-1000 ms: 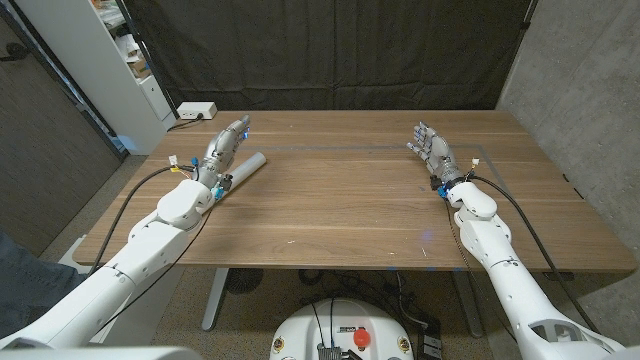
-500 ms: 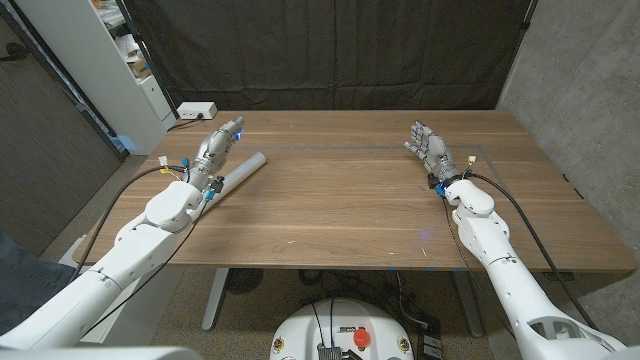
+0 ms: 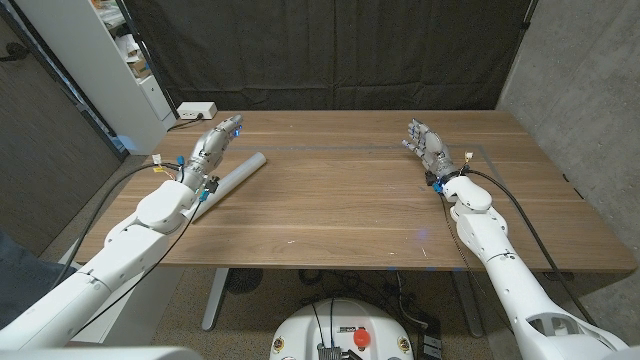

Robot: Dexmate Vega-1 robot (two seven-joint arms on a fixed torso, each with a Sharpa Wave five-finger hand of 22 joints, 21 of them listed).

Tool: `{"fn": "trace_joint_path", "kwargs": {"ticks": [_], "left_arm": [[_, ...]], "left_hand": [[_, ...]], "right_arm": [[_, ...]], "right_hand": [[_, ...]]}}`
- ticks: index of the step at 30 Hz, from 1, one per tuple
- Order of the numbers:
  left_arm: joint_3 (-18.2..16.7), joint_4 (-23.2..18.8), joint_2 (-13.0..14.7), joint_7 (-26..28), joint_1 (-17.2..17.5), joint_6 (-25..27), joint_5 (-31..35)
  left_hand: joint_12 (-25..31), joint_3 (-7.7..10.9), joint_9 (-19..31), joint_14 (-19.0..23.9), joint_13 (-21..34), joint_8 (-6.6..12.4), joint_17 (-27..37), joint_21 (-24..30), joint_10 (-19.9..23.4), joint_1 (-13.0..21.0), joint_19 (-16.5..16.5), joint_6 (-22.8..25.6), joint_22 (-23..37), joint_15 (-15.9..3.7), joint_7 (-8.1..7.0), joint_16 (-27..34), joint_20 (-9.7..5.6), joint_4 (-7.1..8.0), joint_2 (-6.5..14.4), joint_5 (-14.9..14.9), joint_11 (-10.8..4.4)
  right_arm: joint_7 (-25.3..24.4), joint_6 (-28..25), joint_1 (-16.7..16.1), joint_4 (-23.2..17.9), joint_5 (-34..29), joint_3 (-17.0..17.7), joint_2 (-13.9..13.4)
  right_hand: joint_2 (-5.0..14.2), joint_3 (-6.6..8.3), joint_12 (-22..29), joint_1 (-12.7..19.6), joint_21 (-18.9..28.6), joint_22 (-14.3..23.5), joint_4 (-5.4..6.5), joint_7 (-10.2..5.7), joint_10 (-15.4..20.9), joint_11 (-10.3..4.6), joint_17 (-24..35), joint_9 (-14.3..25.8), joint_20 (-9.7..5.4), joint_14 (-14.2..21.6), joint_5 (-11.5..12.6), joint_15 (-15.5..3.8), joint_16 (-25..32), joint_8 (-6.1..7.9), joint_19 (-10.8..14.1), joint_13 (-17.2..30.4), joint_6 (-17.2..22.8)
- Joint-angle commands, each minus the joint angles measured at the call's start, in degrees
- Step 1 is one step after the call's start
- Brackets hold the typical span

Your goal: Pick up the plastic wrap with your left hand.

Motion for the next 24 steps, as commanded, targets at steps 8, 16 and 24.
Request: {"fn": "trace_joint_path", "kwargs": {"ticks": [8, 16, 24], "left_arm": [[-0.2, -1.2, 2.1, -2.0, 0.8, -0.2, 1.5], [-1.3, -2.5, 3.2, -1.5, 2.4, 0.2, 2.0], [-4.6, -5.3, 4.4, 0.9, 6.6, 0.9, 2.5]], "left_hand": [[0.3, 0.11, 0.3, 0.7, 0.2, 0.3, 0.1, -0.5, 0.8, 0.7, 0.5, 0.6, 0.3, 0.11, 0.04, 0.6, 0.32, -0.31, 0.1, -0.2, -0.16], [0.3, 0.09, 0.3, 0.7, 0.2, 0.32, 0.1, -0.6, 0.9, 0.8, 0.5, 0.7, 0.3, 0.07, -0.03, 0.5, 0.41, -0.35, 0.1, -0.2, -0.02], [0.3, 0.06, 0.3, 0.8, 0.2, 0.24, 0.1, -0.7, 0.9, 0.8, 0.6, 0.7, 0.3, 0.05, -0.07, 0.5, 0.51, -0.39, 0.1, -0.2, 0.01]], "right_arm": [[-1.3, 0.8, -0.1, 0.2, -0.4, -0.6, 0.7], [-1.6, 0.3, -0.5, -0.5, -0.4, -0.7, 0.5], [-1.6, 0.0, -0.5, -0.8, -0.4, -0.8, 0.3]], "right_hand": [[0.32, 0.16, 0.0, 0.4, -0.2, 0.3, -0.43, -0.08, 0.1, -0.11, 0.2, 0.2, -0.29, 0.8, 0.3, 0.14, 0.3, 0.13, 0.9, 0.3, 0.8], [0.32, 0.14, 0.0, 0.4, -0.3, 0.3, -0.46, -0.13, 0.2, -0.16, 0.2, 0.2, -0.19, 0.9, 0.3, 0.13, 0.3, 0.16, 0.9, 0.3, 1.0], [0.33, 0.13, 0.0, 0.3, -0.5, 0.3, -0.49, -0.14, 0.2, -0.17, 0.2, 0.2, -0.22, 0.9, 0.3, 0.12, 0.3, 0.14, 1.1, 0.3, 1.0]]}}
